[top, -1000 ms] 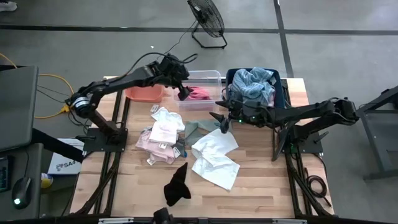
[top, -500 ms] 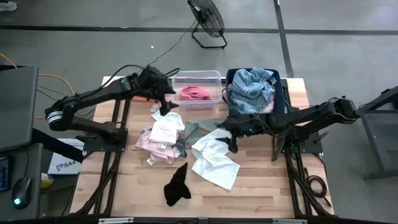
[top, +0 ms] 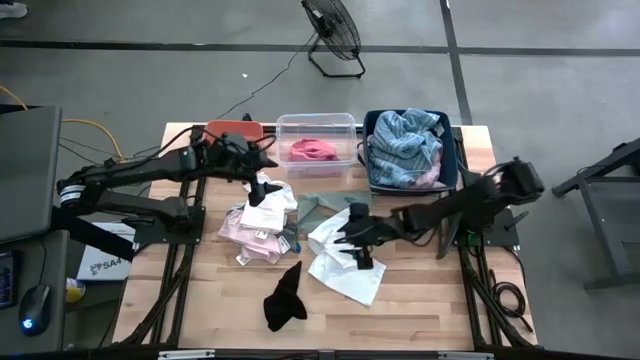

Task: Pick & Place Cloths
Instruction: Put the white underwear into the transparent bin

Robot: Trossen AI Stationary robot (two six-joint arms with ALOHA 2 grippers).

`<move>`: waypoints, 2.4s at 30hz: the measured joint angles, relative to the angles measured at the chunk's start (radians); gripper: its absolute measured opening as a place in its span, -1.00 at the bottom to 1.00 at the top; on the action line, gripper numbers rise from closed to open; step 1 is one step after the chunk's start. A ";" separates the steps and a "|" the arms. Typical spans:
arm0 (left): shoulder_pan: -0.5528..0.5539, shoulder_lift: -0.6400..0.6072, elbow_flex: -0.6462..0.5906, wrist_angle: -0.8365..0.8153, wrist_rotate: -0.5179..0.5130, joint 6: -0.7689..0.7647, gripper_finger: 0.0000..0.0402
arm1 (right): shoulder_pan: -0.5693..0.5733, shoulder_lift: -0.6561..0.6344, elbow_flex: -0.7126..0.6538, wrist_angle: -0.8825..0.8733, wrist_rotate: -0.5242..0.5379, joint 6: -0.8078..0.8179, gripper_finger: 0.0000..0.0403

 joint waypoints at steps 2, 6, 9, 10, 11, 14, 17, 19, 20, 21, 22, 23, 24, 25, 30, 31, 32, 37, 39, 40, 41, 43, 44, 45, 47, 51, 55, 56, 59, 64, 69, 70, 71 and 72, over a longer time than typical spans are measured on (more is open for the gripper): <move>0.001 0.000 -0.002 0.001 -0.007 0.000 0.73 | 0.001 0.055 0.000 0.058 -0.008 -0.005 0.32; 0.003 -0.001 -0.013 0.010 -0.011 0.000 0.73 | 0.001 0.149 0.000 0.117 0.014 -0.017 0.32; 0.003 -0.001 -0.015 0.015 -0.010 -0.001 0.73 | 0.000 0.197 0.000 0.119 0.038 -0.017 0.32; 0.003 -0.001 -0.015 0.015 -0.010 0.000 0.73 | 0.000 0.211 0.000 0.120 0.041 -0.017 0.32; 0.003 -0.001 -0.015 0.015 -0.010 0.000 0.73 | 0.000 0.221 0.000 0.120 0.042 -0.017 0.32; 0.003 -0.001 -0.015 0.016 -0.010 -0.001 0.73 | 0.000 0.240 0.001 0.126 0.045 -0.002 0.25; 0.003 -0.001 -0.015 0.016 -0.010 -0.001 0.73 | 0.000 0.242 0.001 0.124 0.045 0.035 0.06; 0.003 -0.001 -0.015 0.016 -0.010 -0.001 0.73 | 0.001 0.238 0.001 0.120 0.043 0.061 -0.13; 0.003 -0.001 -0.015 0.016 -0.009 -0.001 0.73 | 0.001 0.234 0.001 0.117 0.042 0.075 -0.24; 0.003 -0.001 -0.015 0.016 -0.009 -0.001 0.73 | 0.001 0.229 0.001 0.114 0.042 0.094 -0.36; 0.003 -0.001 -0.015 0.016 -0.009 -0.001 0.73 | 0.000 0.223 0.001 0.112 0.044 0.115 -0.48; 0.003 -0.001 -0.015 0.016 -0.009 -0.001 0.73 | 0.000 0.219 0.001 0.112 0.045 0.140 -0.62; 0.003 -0.001 -0.015 0.017 -0.009 -0.001 0.73 | 0.000 0.212 0.000 0.112 0.045 0.162 -0.75; 0.003 -0.001 -0.015 0.016 -0.009 -0.001 0.73 | 0.000 0.203 0.000 0.110 0.044 0.175 -0.87; 0.003 -0.001 -0.015 0.016 -0.009 -0.002 0.73 | 0.000 0.129 -0.001 0.114 0.045 0.245 -0.96; 0.003 -0.001 -0.015 0.016 -0.009 -0.003 0.73 | 0.000 0.109 -0.001 0.118 0.045 0.247 -0.96; 0.003 -0.001 -0.015 0.016 -0.009 -0.002 0.73 | 0.000 0.083 -0.001 0.115 0.046 0.247 -0.96; 0.003 0.000 -0.015 0.028 -0.009 -0.002 0.73 | 0.000 -0.050 -0.001 0.121 0.096 0.240 -0.97; 0.003 0.000 -0.015 0.038 -0.008 -0.004 0.73 | -0.001 -0.104 -0.001 0.120 0.109 0.227 -0.97; 0.003 0.000 -0.015 0.040 -0.008 -0.004 0.73 | -0.002 -0.128 -0.001 0.120 0.121 0.214 -0.97; 0.003 0.000 -0.015 0.040 -0.008 -0.004 0.73 | -0.002 -0.150 -0.001 0.122 0.134 0.199 -0.97; 0.003 0.000 -0.015 0.040 -0.008 -0.004 0.73 | -0.002 -0.191 -0.001 0.125 0.171 0.168 -0.97; 0.003 0.000 -0.015 0.040 -0.008 -0.004 0.73 | -0.002 -0.210 -0.001 0.129 0.197 0.156 -0.97; 0.003 0.000 -0.015 0.041 -0.008 -0.004 0.73 | -0.002 -0.228 -0.001 0.133 0.225 0.143 -0.97; 0.003 0.000 -0.015 0.042 -0.006 -0.005 0.73 | -0.002 -0.251 -0.001 0.169 0.290 0.112 -0.97; 0.003 0.000 -0.015 0.085 0.023 -0.007 0.73 | -0.009 -0.262 0.000 0.286 0.455 0.014 -0.97; 0.003 0.000 -0.015 0.181 0.108 0.013 0.73 | -0.041 -0.262 0.000 0.378 0.500 -0.067 -0.97; 0.003 0.000 -0.015 0.206 0.129 0.025 0.73 | -0.051 -0.262 0.000 0.390 0.505 -0.071 -0.97; 0.002 0.000 -0.015 0.281 0.166 0.057 0.73 | -0.079 -0.262 0.000 0.419 0.543 -0.073 -0.97; 0.001 0.006 -0.015 0.392 0.171 0.088 0.73 | -0.136 -0.262 0.000 0.488 0.602 -0.073 -0.98; 0.001 0.026 -0.015 0.469 0.170 0.126 0.73 | -0.200 -0.262 0.000 0.529 0.477 -0.068 -0.98; 0.001 0.033 -0.015 0.480 0.170 0.140 0.73 | -0.211 -0.261 0.000 0.529 0.433 -0.059 -0.98; 0.001 0.041 -0.015 0.499 0.170 0.154 0.73 | -0.220 -0.256 0.000 0.530 0.397 -0.046 -0.98; 0.001 0.050 -0.015 0.515 0.170 0.164 0.73 | -0.227 -0.248 0.000 0.533 0.369 -0.037 -0.98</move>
